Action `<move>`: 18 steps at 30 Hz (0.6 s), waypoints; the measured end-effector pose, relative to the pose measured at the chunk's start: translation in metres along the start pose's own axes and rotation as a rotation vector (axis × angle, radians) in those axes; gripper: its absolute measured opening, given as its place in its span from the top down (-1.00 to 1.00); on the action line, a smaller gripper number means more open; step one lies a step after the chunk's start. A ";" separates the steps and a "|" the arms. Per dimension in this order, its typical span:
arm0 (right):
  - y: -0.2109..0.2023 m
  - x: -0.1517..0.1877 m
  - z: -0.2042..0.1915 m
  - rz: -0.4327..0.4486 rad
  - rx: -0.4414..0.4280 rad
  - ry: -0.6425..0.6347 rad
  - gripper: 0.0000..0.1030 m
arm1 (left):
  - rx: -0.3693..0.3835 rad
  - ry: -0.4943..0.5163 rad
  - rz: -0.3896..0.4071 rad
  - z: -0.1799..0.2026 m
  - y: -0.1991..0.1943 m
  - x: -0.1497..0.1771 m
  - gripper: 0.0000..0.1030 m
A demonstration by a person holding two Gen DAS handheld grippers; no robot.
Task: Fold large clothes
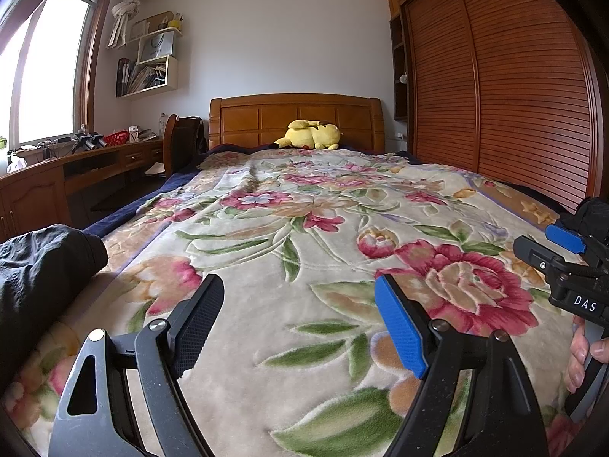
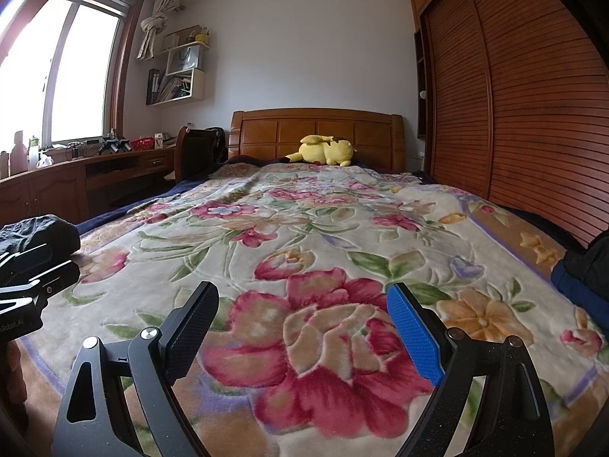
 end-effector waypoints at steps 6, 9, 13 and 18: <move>0.000 0.000 0.000 0.000 0.000 0.000 -0.77 | 0.000 0.000 0.000 0.000 0.000 0.000 -0.60; 0.000 0.000 0.000 0.000 -0.002 0.000 -0.77 | 0.000 0.001 0.000 0.001 0.000 0.000 -0.60; 0.000 0.000 -0.001 0.001 0.002 0.002 -0.77 | 0.000 0.001 0.000 0.001 0.000 0.000 -0.60; 0.000 0.000 -0.001 0.003 0.002 0.003 -0.77 | 0.000 0.002 0.001 0.000 0.000 0.000 -0.60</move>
Point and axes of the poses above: each gripper's, at about its wrist camera, not at the fingertips, and y roughly the way its jaws point, z to its right, x to its underside, the point moved 2 cm from there along y, roughly the way its jaws point, and after that the axes turned 13 degrees about x, right-handed, at the moved point
